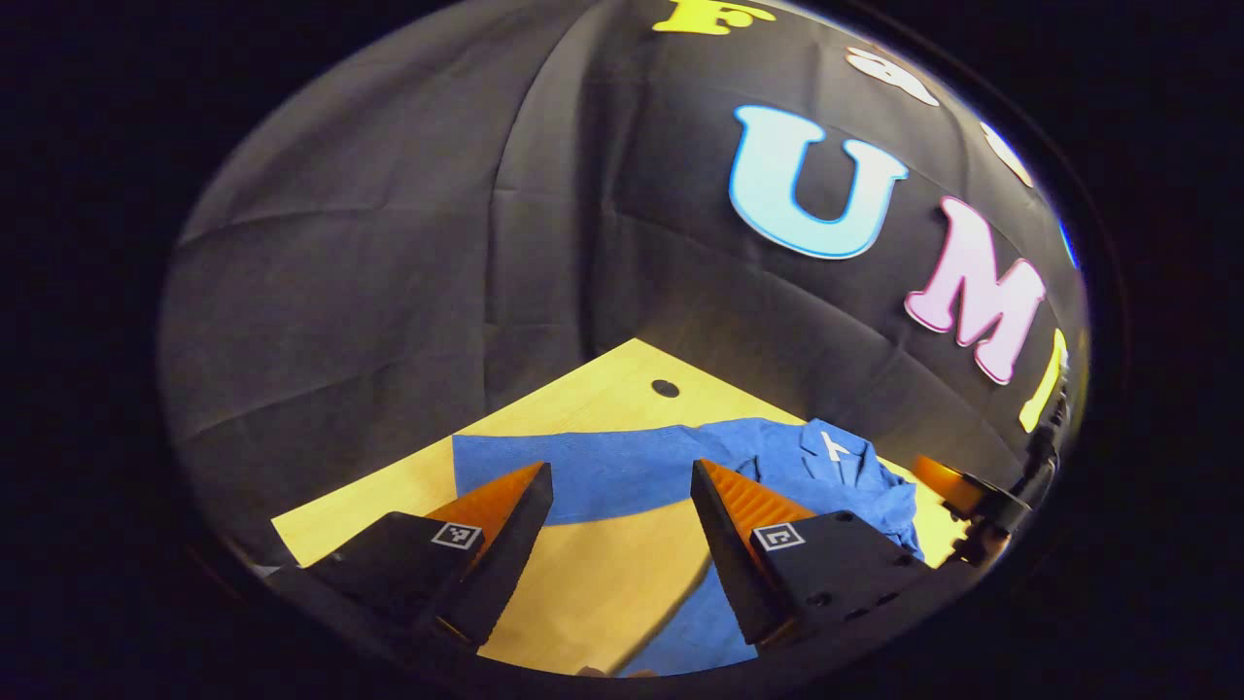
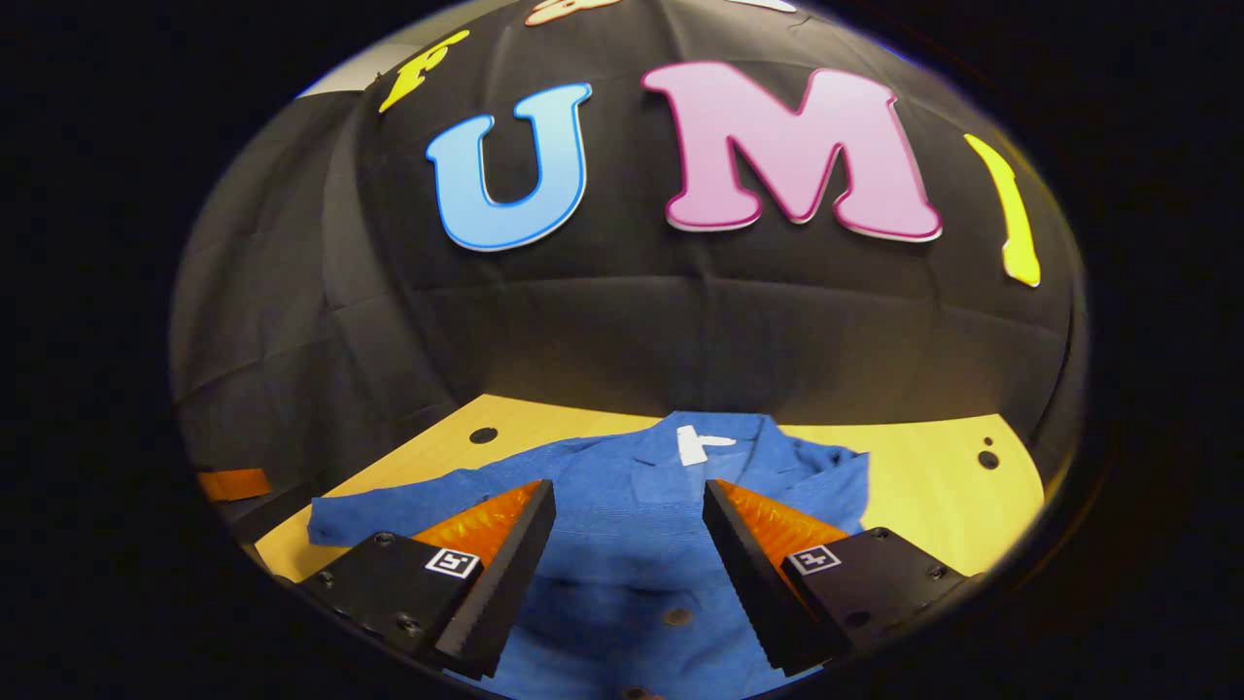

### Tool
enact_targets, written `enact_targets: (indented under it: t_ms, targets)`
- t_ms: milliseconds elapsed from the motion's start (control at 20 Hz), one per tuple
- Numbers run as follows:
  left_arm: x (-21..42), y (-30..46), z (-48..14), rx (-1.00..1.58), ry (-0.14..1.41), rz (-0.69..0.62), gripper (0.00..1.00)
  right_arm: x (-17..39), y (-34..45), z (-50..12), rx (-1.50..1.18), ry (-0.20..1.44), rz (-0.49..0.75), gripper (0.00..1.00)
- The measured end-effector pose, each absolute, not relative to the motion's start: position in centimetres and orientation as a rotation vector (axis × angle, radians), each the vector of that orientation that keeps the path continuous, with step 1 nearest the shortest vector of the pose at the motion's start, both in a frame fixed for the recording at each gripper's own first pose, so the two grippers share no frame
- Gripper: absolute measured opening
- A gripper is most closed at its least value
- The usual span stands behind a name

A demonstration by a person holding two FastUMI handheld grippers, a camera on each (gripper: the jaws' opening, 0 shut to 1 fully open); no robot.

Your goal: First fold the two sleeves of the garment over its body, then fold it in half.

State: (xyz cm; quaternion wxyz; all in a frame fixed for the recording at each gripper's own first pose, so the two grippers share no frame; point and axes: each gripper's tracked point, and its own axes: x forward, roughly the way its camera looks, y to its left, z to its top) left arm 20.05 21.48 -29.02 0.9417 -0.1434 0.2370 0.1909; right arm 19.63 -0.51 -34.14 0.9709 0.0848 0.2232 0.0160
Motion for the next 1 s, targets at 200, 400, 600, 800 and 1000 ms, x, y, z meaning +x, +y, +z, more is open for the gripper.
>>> enact_targets:
  t_ms: [200, 400, 600, 800, 1000]
  targets:
    - [21.0, 27.5, -34.8, -0.236, 0.647, 0.514, 0.84, 14.7, -5.4, -30.8, 0.180, 0.351, -0.026, 0.98]
    - [20.7, 30.2, -38.8, -0.189, 0.795, 0.576, 0.84, 10.7, -8.4, -28.4, 0.128, 0.280, -0.072, 0.98]
    - [21.3, 31.6, -40.8, -0.168, 0.837, 0.606, 0.84, 8.9, -10.6, -26.7, 0.016, 0.203, -0.129, 0.97]
    - [21.6, 30.7, -40.3, -0.165, 0.858, 0.560, 0.77, 8.1, -11.8, -27.6, 0.028, 0.244, -0.145, 0.97]
    - [23.1, 29.7, -40.8, -0.152, 0.844, 0.509, 0.17, 7.4, -13.1, -28.2, 0.021, 0.282, -0.178, 0.98]
